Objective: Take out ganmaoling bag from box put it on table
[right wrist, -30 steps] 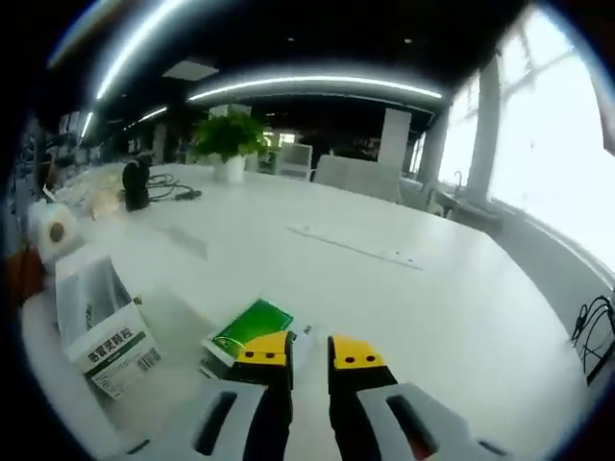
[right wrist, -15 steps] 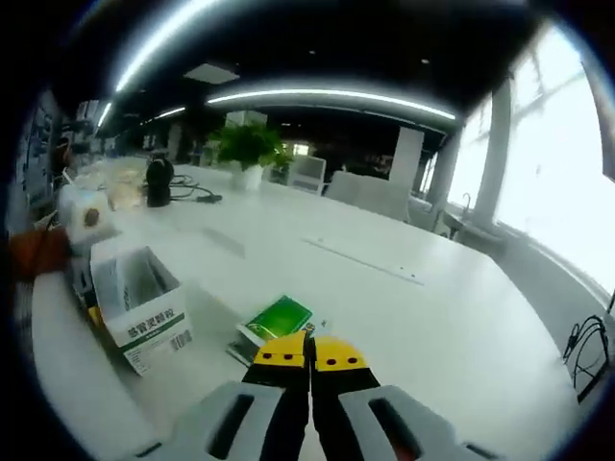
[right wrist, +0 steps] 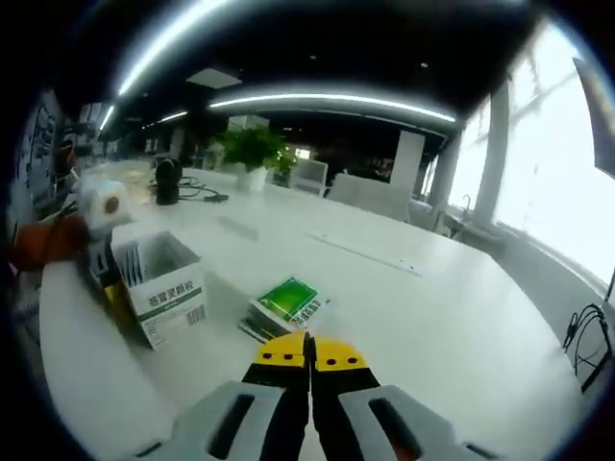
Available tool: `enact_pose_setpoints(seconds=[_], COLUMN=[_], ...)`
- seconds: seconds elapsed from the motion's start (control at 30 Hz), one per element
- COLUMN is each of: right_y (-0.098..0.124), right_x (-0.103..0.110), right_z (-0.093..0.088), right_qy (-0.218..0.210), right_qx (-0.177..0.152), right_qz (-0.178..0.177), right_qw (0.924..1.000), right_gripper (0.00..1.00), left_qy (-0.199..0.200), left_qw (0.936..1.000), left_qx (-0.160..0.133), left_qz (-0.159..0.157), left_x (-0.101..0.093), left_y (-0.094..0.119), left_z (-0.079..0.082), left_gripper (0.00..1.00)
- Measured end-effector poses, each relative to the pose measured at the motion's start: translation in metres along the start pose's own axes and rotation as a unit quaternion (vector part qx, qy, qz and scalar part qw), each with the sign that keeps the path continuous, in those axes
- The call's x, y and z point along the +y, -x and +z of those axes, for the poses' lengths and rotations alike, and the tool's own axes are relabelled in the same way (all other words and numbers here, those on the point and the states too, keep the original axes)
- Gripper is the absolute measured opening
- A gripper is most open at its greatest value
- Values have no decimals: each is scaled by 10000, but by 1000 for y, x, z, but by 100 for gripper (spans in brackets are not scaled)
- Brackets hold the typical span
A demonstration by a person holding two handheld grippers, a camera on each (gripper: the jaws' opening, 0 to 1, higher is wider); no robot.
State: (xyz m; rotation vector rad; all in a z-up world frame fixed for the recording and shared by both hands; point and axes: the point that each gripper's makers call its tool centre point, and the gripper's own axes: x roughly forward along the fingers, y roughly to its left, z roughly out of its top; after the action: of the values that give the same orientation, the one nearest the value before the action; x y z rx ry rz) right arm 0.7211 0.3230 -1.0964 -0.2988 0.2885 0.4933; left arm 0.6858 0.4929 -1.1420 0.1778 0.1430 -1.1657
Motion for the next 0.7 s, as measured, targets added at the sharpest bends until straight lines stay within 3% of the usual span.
enact_pose_setpoints(seconds=[0.33, 0.7], right_y=[16, 28], right_x=[12, 32], right_z=[-21, -30], right_qy=[136, 1], right_qx=[-80, -579], right_qz=[114, 259], right_qw=[9998, 9980], right_gripper=[0, 0], left_qy=[-11, -20], left_qw=[10000, 10000], left_qx=[18, 21], left_qz=[7, 5], left_x=[0, 0], left_y=[0, 0], left_z=[-1, -1], left_gripper=[50, 50])
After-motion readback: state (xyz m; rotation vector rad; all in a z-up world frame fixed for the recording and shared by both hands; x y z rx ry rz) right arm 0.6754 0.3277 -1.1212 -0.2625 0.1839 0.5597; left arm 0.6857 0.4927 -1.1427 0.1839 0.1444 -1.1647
